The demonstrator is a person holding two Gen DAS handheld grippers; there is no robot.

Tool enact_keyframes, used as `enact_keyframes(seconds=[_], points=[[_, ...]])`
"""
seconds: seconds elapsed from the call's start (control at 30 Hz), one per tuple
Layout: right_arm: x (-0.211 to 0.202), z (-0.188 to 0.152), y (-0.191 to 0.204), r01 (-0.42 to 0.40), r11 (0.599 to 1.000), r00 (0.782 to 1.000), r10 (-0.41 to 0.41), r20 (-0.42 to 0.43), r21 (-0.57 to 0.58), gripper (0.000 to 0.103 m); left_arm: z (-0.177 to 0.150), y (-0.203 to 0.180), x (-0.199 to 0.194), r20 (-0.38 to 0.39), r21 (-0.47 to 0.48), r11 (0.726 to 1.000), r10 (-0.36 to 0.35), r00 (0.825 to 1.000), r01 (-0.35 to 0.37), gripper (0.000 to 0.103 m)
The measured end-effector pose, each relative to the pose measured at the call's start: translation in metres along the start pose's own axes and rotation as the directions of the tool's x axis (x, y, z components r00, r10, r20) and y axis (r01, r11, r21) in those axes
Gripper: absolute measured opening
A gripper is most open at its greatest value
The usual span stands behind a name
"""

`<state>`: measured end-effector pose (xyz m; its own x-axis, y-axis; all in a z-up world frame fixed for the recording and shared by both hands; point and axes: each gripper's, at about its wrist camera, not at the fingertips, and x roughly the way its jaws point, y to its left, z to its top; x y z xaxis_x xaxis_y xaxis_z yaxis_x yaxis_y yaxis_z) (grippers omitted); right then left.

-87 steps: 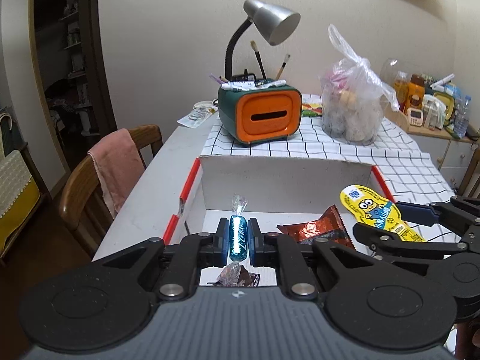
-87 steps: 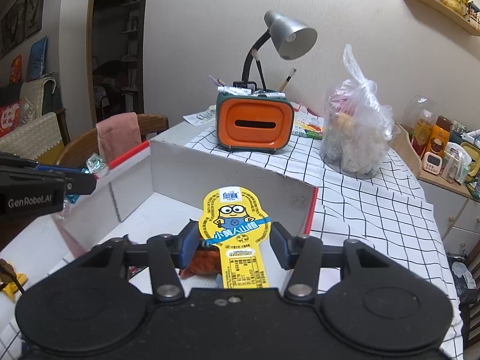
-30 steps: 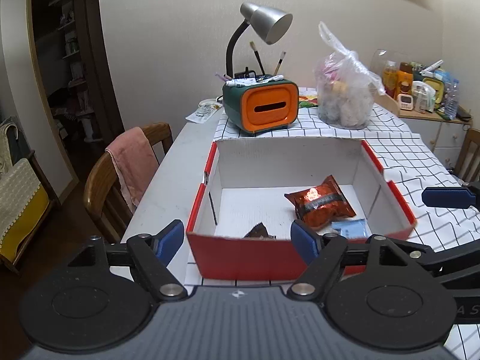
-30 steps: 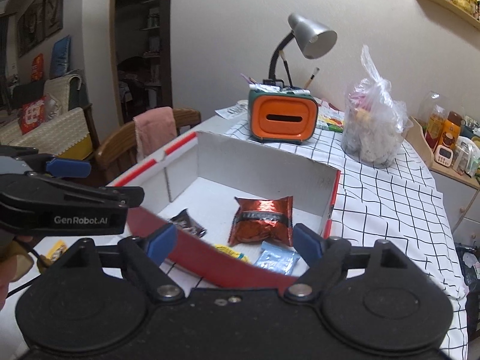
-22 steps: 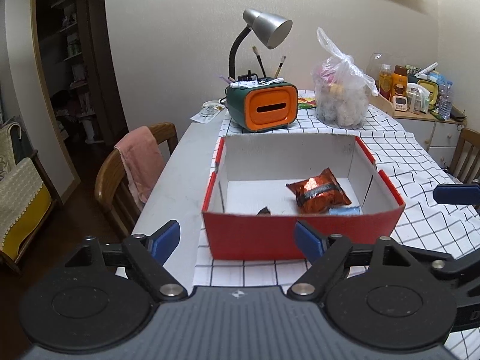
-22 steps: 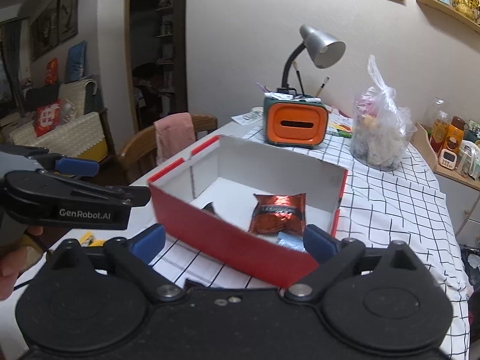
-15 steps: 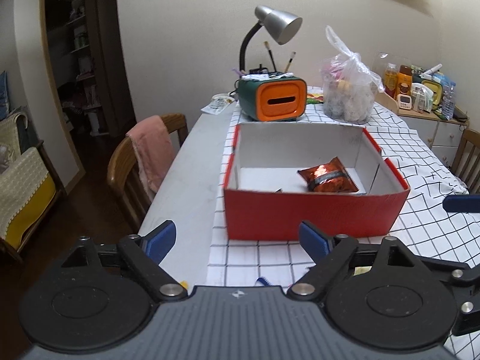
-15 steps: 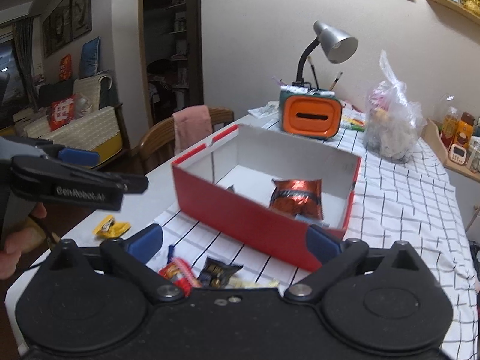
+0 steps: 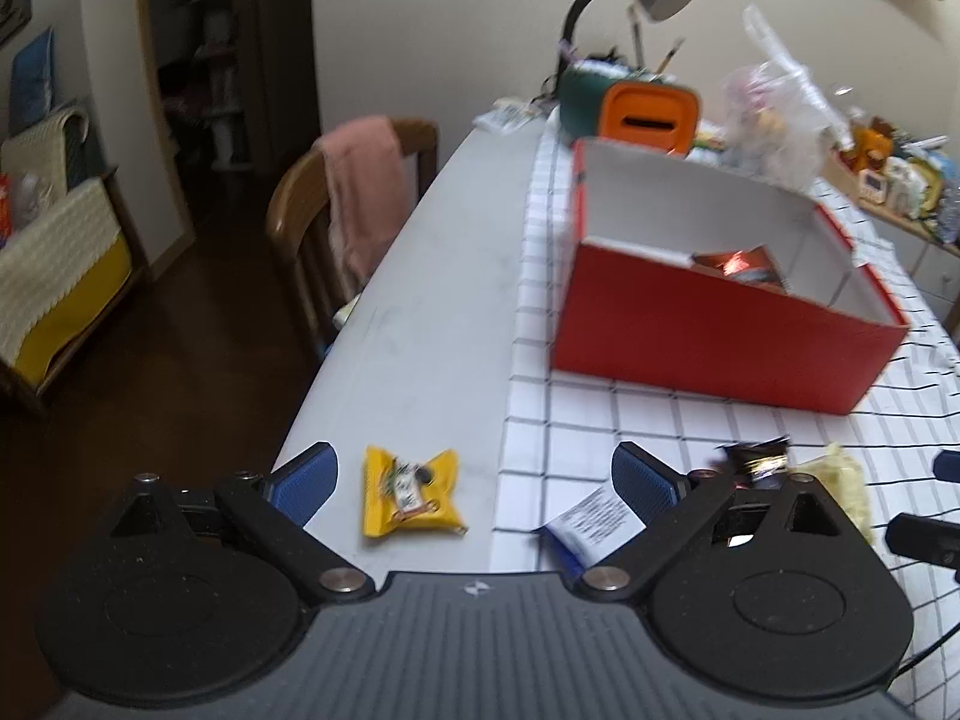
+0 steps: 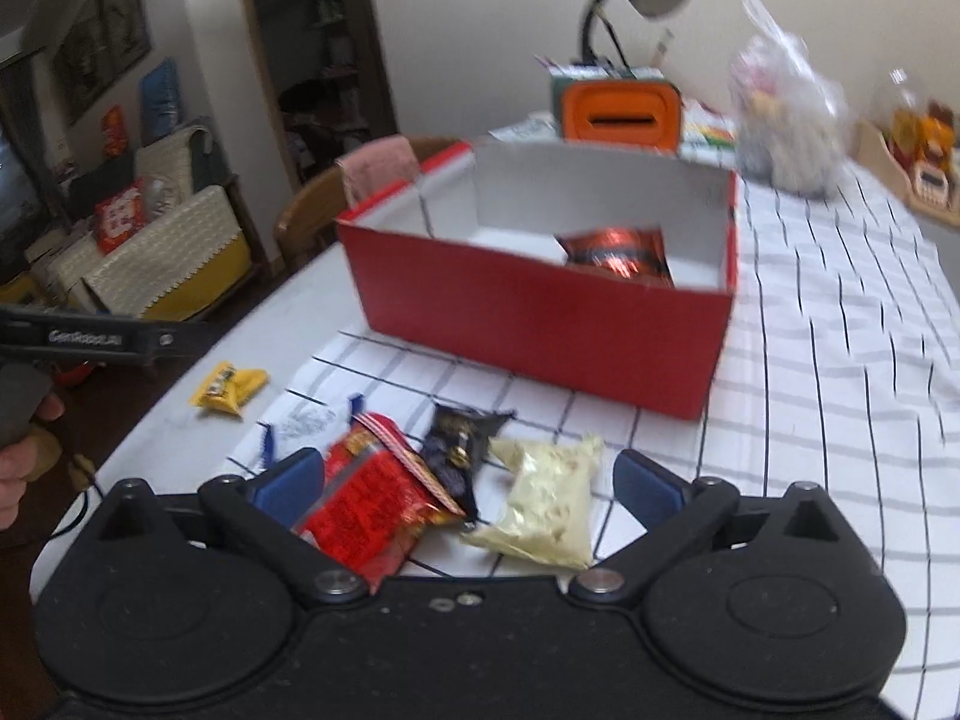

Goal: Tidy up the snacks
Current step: 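Withdraw both tools from the box back toward the snack pile, then grasp the yellow square snack with the left gripper while the right grasps the cream-coloured bag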

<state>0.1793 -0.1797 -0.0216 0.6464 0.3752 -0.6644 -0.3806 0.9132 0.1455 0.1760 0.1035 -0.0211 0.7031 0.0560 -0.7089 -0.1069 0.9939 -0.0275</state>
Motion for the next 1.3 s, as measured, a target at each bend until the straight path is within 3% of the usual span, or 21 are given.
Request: enact_keyframes(seconds=[0.43,0.63,0.77,0.83,0.9,1.03,1.1,1.3], points=[[0.042,-0.011,-0.026,0.08,0.99,0.995,-0.071,-0.074,0.114,0.098,-0.009,0.023,0.053,-0.103,-0.057,0.994,0.085,0.991,-0.091,0.099],[0.051,-0.014,-0.03,0.088,0.987,0.993,-0.077,-0.091,0.133,0.088,-0.006,0.031,0.066,-0.128,-0.102,0.988,0.106,0.986,-0.119,0.099],[0.054,-0.015,-0.034,0.075,0.984,0.994,-0.06,-0.095,0.16,0.082,-0.003,0.034,0.077,-0.188,-0.124,0.983,0.11,0.976,-0.134,0.097],[0.055,-0.015,-0.033,0.07,0.985,0.994,-0.055,-0.099,0.16,0.079,-0.002,0.036,0.081,-0.215,-0.135,0.983,0.097,0.972,-0.128,0.09],[0.056,-0.015,-0.031,0.066,0.986,0.994,-0.051,-0.102,0.153,0.076,-0.002,0.038,0.085,-0.242,-0.147,0.982,0.083,0.967,-0.121,0.07],[0.057,-0.014,-0.031,0.055,0.987,0.994,-0.039,-0.107,0.153,0.069,-0.002,0.037,0.085,-0.244,-0.131,0.983,0.096,0.965,-0.131,0.065],[0.058,-0.014,-0.03,0.049,0.988,0.993,-0.032,-0.113,0.149,0.061,-0.002,0.035,0.084,-0.237,-0.121,0.984,0.096,0.967,-0.128,0.051],[0.058,-0.015,-0.027,0.041,0.991,0.994,-0.027,-0.11,0.13,0.044,-0.003,0.033,0.079,-0.215,-0.12,0.988,0.074,0.974,-0.102,0.037]])
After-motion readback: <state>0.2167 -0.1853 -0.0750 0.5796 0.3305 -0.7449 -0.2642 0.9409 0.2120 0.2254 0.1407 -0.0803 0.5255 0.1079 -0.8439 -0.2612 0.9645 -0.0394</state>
